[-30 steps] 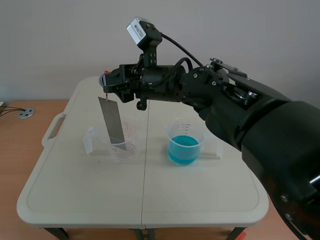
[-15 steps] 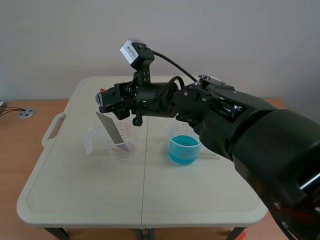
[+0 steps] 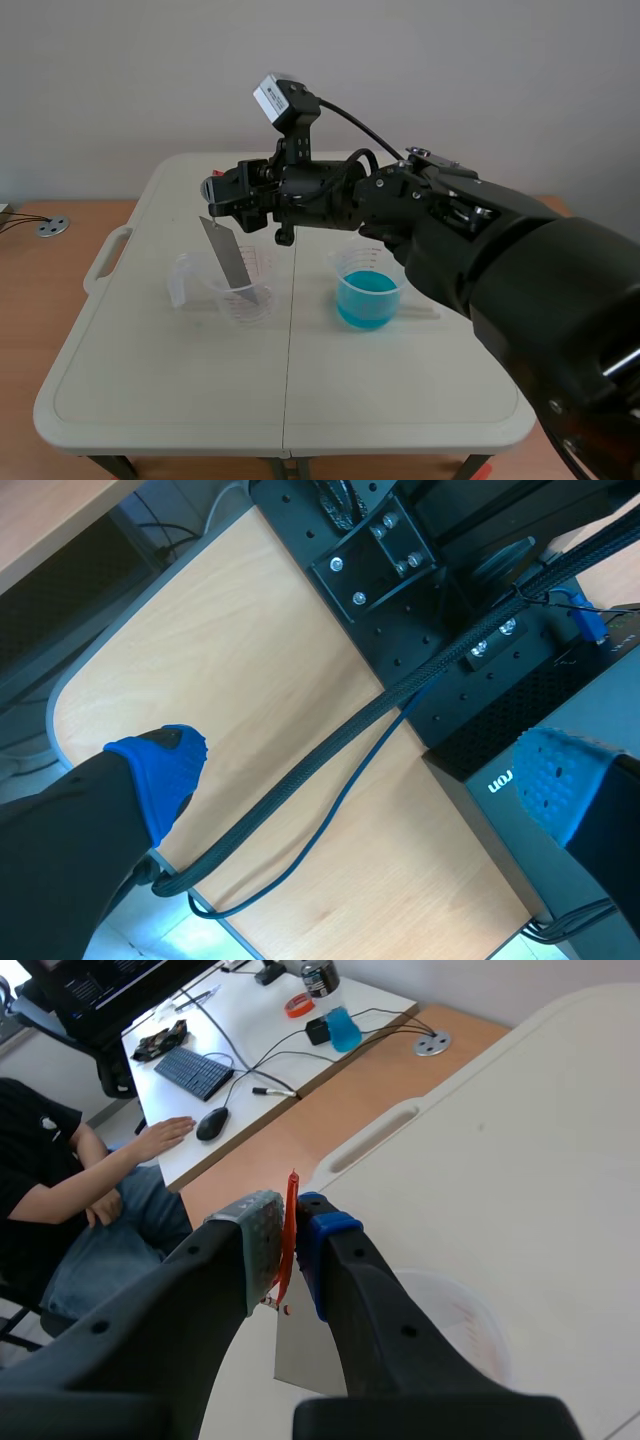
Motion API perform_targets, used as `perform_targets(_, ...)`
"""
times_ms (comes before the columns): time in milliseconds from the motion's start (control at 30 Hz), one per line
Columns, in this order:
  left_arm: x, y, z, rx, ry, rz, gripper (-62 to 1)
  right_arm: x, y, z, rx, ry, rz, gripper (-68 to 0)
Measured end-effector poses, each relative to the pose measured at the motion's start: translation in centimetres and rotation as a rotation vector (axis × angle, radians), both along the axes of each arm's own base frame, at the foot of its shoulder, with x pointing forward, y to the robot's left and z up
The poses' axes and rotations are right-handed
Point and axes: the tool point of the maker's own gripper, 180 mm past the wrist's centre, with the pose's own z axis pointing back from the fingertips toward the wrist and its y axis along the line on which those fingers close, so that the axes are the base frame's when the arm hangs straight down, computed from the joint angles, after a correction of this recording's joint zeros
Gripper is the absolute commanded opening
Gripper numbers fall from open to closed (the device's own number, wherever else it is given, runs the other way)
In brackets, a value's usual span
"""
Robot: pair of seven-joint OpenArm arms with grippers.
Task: Hold the metal plate by the orange handle, dip it into the blue solution, take it out and point at it, then put the plate back in the beaker on the left.
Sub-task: 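Put the plate into the left beaker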
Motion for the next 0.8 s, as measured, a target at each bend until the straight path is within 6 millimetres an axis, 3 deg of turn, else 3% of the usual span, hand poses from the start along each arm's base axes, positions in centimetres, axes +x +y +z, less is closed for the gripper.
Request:
perform_targets(200,0.0,0.0,0.0,0.0,0.0,0.0,1.4,1.3,-2.2,0.0,-0.001,-0.003,-0.058,-31.4)
perform_targets(300,0.0,0.0,0.0,0.0,0.0,0.0,1.4,1.8,-2.9,0.0,-0.006,-0.006,-0.073,-24.5)
perform_targets(500,0.0,0.0,0.0,0.0,0.001,0.0,1.4,2.9,-3.8,1.1,-0.018,-0.04,-0.085,-22.0)
perform_targets(800,0.1,-0.1,0.1,-0.005,-0.008,-0.002,1.4,5.2,-7.0,2.4,0.028,-0.046,-0.196,-18.7)
